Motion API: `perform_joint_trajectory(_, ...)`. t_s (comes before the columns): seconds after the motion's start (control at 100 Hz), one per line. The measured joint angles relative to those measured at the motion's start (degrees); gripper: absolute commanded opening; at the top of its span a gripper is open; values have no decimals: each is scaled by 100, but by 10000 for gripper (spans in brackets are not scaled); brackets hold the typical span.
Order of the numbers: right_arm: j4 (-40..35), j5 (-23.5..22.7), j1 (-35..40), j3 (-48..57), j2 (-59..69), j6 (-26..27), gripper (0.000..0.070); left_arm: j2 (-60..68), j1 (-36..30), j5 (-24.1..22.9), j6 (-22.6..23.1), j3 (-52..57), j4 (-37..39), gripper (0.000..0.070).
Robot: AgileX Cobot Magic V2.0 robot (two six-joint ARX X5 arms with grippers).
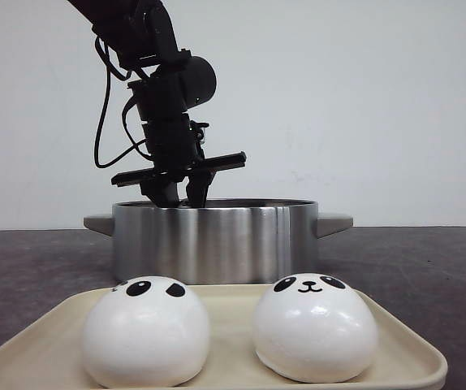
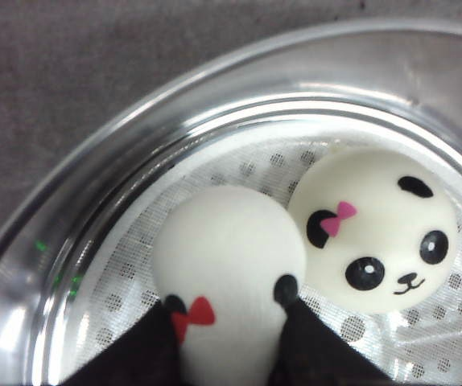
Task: Steam buns
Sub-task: 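Lower the bun into the steamer pot and open left gripper, then raise left gripper up and away from the pot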
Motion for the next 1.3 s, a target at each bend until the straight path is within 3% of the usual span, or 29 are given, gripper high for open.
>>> perform_joint_trajectory(0.07,0,0,0,-2,0,42,2,0,4,0,0,0,0,118)
perform_joint_trajectory(0.19,0,2,0,0,0,70,2,2,26,0,0,0,-55,133)
perform_joint_trajectory(0.33,0,0,0,-2,0,109,2,57,50,-2,-2,2,-125,429)
perform_joint_trajectory(0.37,-2,0,0,-2,0,138,2,63,57,-2,0,2,-120,477)
perform_joint_trajectory(0.55,-15,0,0,0,0,256,2,63,48,2,0,2,-76,499)
perform_joint_trajectory(0.7,-17,0,0,0,0,354,2,63,48,203,-2,33,-74,695)
perform_joint_trajectory(0.99,-20,0,0,0,0,385,2,72,57,256,4,649,-651,700)
perform_joint_trajectory(1.3,234,-24,0,-197,22,555,2,63,-127,262,275,3104,-2247,700)
